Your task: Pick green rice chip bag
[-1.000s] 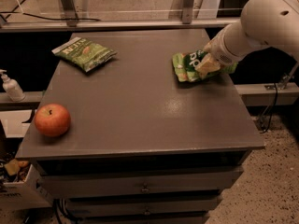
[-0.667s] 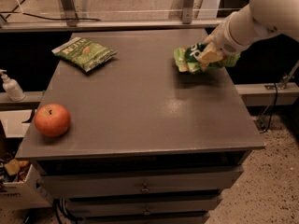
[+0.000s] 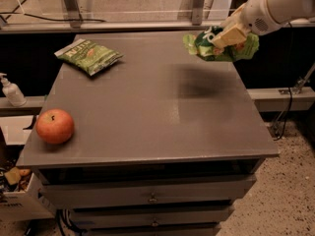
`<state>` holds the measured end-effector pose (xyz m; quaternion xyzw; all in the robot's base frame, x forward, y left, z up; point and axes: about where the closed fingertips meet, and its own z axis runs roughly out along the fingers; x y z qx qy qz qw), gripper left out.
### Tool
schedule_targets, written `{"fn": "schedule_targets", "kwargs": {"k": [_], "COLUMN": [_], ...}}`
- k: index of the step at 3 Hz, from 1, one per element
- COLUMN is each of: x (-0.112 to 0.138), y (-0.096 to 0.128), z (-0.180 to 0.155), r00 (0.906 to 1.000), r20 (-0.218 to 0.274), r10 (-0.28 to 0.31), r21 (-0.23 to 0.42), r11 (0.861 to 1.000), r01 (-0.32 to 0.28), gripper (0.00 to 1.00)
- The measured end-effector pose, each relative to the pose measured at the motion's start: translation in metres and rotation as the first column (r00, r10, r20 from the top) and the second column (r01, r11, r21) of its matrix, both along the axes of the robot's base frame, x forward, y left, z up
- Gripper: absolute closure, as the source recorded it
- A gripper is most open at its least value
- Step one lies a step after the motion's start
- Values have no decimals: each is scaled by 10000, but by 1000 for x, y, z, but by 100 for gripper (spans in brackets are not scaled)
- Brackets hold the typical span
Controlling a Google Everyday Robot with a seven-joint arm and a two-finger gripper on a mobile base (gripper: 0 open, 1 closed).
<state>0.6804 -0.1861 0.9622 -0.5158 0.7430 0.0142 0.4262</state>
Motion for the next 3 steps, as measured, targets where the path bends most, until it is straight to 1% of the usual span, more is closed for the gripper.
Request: {"fn": "schedule_targets", "kwargs": {"k": [1, 2, 3], "x": [-9, -19, -23], "y": [1, 9, 12], "z": [14, 24, 30], "r00": [9984, 9897, 9829], "r20": [-311, -629, -727], "r10": [481, 1286, 1689], "r21": [1741, 3565, 4396], "r11": [9838, 9291, 8901], "r01": [-420, -981, -1204], "gripper": [100, 100, 100]}}
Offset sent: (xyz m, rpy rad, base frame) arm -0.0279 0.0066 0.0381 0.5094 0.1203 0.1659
